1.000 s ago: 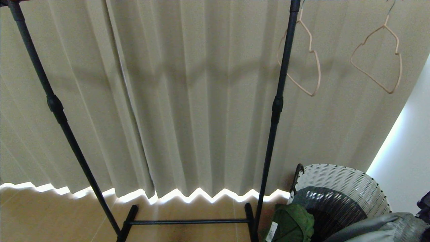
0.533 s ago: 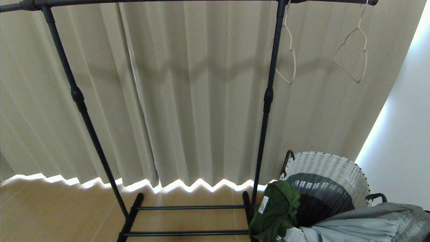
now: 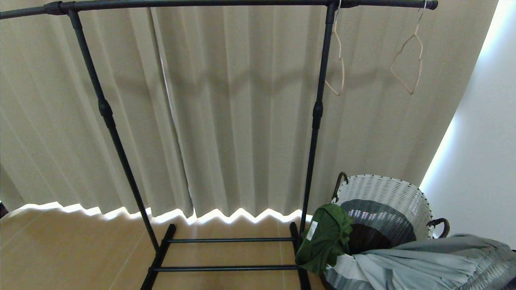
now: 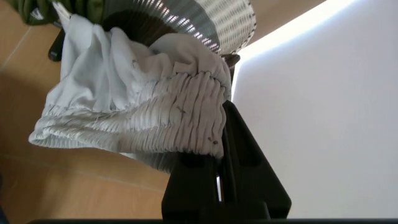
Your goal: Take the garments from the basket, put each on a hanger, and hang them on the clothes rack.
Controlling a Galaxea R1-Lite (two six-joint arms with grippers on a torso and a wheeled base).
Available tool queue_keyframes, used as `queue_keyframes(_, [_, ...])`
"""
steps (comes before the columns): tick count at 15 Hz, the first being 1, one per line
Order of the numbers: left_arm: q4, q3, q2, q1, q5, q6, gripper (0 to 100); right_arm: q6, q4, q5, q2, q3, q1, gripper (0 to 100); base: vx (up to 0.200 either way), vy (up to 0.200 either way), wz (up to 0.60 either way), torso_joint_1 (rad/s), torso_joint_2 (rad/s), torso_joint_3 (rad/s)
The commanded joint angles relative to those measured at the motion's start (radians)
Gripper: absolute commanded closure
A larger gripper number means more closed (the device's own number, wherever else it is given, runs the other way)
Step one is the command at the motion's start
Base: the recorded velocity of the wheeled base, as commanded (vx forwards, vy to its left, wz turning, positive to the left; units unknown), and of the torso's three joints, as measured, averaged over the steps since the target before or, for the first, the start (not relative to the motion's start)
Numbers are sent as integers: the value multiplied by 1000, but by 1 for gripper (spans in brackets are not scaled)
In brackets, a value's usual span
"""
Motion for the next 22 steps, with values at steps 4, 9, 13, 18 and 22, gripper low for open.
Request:
queue_keyframes(4, [-1,0,0,0,1,-1,0,-1,1,0,8,-6,0,100,0,0,0,0,0,0])
queue_keyframes(9, [-1,0,1,0,0,2,0,-1,1,10,28,-6,25,100,0,40,0,0,0,0])
queue_keyframes(13, [-1,0,1,0,-2,5,0,-1,-1,10,23,-9,23,100,0,200,0,0,2,2])
queue_keyframes(18, [-1,0,3,0,-2,6,0,-1,1,13,28,-6,25,100,0,120,0,4,1,1])
queue_keyframes(22, [-1,0,3,0,-2,6,0,1,1,15,29,-4,25,100,0,0,0,0,0,0])
